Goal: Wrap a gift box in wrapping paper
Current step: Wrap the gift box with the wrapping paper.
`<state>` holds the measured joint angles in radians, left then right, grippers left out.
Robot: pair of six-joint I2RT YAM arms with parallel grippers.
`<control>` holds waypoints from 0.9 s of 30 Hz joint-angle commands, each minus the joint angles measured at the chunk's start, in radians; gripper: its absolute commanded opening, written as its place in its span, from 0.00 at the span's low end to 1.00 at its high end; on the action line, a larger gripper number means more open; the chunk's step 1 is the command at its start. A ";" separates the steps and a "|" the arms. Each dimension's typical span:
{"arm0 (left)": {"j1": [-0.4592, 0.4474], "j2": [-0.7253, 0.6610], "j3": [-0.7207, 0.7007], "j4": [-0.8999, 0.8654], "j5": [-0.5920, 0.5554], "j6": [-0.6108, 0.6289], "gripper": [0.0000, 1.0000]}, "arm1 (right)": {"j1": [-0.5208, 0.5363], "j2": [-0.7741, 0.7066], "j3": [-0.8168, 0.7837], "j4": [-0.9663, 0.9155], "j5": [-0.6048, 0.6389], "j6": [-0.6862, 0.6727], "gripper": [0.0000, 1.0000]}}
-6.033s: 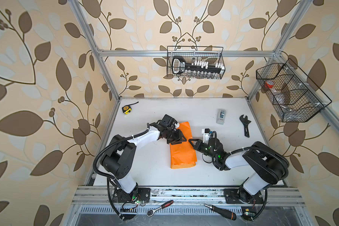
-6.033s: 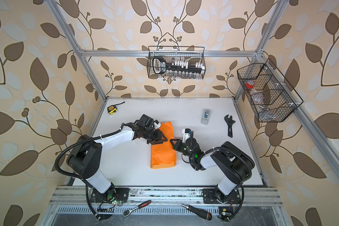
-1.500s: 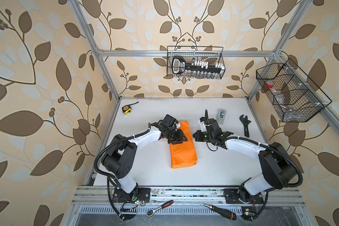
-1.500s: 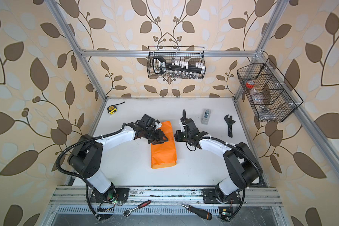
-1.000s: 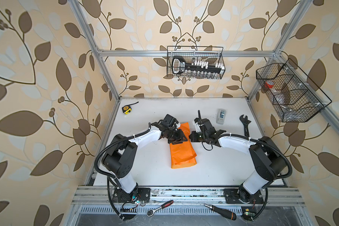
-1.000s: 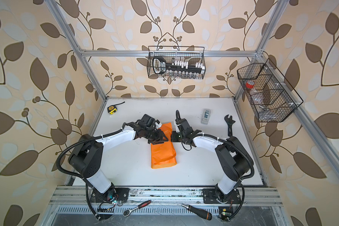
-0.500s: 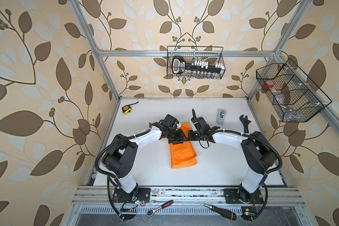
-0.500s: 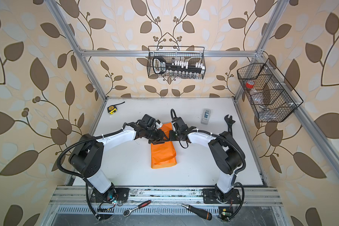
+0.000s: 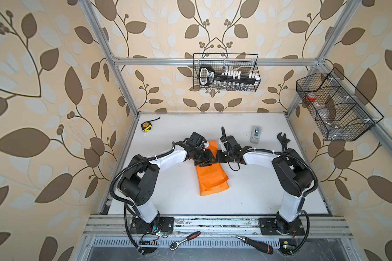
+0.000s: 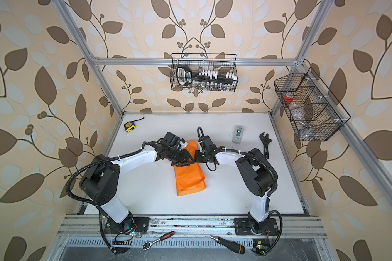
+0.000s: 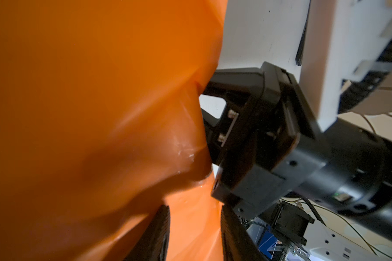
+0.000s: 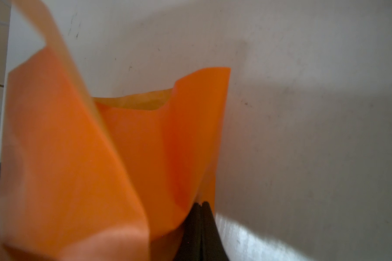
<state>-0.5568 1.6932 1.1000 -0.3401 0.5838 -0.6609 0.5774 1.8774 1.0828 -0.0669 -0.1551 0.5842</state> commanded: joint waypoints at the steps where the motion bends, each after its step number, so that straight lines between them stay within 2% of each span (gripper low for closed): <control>1: -0.025 0.062 -0.042 -0.118 -0.076 0.011 0.42 | -0.006 -0.003 -0.015 0.080 -0.084 0.013 0.00; 8: -0.026 0.061 -0.035 -0.129 -0.083 0.012 0.42 | -0.147 -0.184 -0.152 0.078 -0.135 -0.023 0.09; 11: -0.026 0.062 -0.030 -0.133 -0.086 0.011 0.42 | -0.168 -0.240 -0.172 0.045 -0.130 -0.051 0.10; 18: -0.025 0.065 -0.022 -0.146 -0.094 0.011 0.42 | -0.104 -0.260 -0.157 0.035 -0.135 -0.042 0.06; 27: -0.029 0.063 -0.016 -0.157 -0.102 0.008 0.42 | -0.026 -0.141 -0.091 0.076 -0.138 -0.008 0.03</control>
<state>-0.5636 1.6955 1.1172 -0.3660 0.5648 -0.6609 0.5419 1.6985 0.9565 -0.0040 -0.2703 0.5632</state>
